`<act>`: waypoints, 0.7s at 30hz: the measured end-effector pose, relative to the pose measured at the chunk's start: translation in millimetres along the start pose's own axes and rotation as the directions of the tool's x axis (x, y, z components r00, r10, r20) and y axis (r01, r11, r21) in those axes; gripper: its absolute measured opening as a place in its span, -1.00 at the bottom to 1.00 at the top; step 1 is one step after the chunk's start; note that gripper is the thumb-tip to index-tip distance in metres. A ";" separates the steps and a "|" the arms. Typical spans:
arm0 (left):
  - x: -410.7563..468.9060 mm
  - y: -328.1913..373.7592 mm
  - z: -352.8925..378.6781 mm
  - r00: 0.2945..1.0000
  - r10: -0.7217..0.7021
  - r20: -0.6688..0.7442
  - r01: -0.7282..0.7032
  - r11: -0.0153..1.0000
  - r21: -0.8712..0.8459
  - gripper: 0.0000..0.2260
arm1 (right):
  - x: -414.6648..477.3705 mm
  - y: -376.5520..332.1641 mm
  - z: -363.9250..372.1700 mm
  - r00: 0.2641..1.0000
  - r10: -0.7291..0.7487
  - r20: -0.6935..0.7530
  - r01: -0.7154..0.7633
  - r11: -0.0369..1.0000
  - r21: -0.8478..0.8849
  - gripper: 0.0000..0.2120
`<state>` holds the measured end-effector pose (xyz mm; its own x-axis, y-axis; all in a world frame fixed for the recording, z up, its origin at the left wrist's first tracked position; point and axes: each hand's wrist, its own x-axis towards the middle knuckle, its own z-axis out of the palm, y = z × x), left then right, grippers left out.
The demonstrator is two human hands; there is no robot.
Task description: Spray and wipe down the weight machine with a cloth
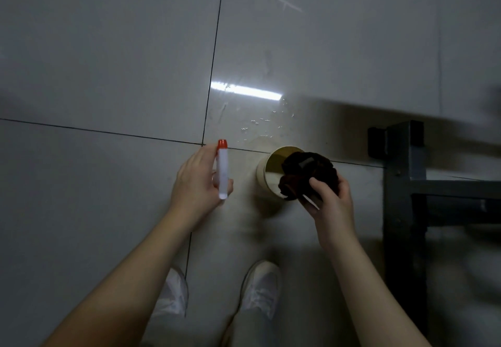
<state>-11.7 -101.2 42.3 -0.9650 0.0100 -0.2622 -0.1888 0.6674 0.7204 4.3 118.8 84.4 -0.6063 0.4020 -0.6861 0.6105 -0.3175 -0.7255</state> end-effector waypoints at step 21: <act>-130.0 139.3 -109.1 0.919 0.165 0.358 -0.156 0.986 -0.052 -0.53 | -191.2 -97.7 -33.3 0.982 -0.165 -0.094 0.156 0.983 -0.096 -0.68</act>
<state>67.5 -90.8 246.7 -0.8526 0.3857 -0.3524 -0.0449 0.6180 0.7849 77.5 101.6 288.2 -0.6480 0.5279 -0.5490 0.5544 -0.1674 -0.8153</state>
